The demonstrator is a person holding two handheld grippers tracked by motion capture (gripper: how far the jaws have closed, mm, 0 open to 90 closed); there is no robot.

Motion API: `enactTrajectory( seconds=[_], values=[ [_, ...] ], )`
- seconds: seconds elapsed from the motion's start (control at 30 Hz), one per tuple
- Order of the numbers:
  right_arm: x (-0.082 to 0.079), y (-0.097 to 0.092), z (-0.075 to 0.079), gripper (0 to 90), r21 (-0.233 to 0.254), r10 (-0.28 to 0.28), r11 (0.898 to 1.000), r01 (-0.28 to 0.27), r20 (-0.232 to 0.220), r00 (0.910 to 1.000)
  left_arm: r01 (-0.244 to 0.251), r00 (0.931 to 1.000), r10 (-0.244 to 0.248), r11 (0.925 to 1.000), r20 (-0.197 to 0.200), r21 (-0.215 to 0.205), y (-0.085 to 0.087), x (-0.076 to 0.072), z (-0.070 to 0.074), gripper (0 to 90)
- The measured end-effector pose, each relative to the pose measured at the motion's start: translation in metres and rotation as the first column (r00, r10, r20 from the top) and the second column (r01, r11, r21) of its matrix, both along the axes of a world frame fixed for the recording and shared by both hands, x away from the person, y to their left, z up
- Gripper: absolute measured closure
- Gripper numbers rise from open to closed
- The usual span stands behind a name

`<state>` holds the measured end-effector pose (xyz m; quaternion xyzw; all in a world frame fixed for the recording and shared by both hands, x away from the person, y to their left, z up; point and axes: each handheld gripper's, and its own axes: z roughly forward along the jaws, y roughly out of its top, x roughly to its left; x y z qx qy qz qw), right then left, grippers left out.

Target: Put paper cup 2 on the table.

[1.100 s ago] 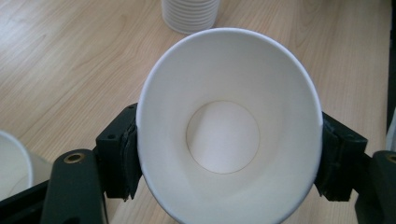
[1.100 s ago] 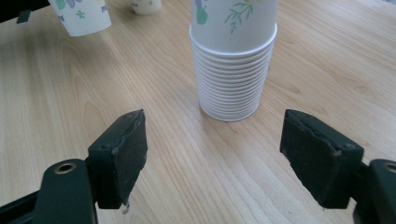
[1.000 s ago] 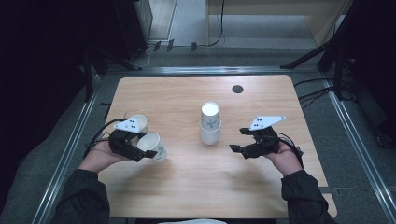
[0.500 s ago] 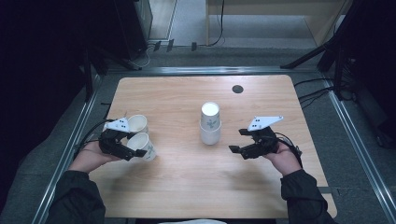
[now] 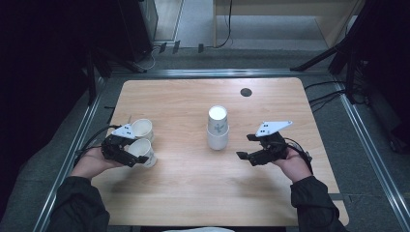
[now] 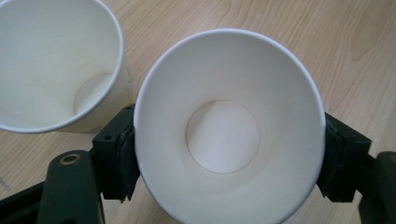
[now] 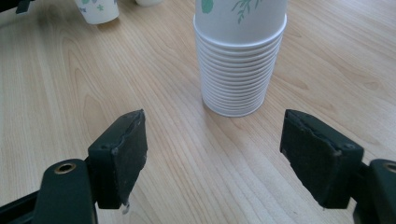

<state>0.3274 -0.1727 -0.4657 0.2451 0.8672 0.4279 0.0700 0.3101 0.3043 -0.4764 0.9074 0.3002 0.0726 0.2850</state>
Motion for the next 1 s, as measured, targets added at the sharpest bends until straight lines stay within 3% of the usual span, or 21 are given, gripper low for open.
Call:
enactTrajectory(
  seconds=[0.57, 1.0],
  values=[
    [-0.0004, -0.0004, 0.0008, 23.0, 0.004, -0.003, 1.000, 0.003, 0.005, 1.0000, -0.007, 0.9999, 0.007, 0.9986, -0.008, 0.053, -0.0027, 0.0032, -0.0073, 21.0],
    [-0.0007, 0.0011, 0.0003, 23.0, 0.000, 0.006, 1.000, -0.006, 0.015, 0.9999, -0.003, 0.9989, 0.005, 0.9991, -0.047, 0.043, -0.0067, 0.0045, -0.0095, 16.7]
  ],
)
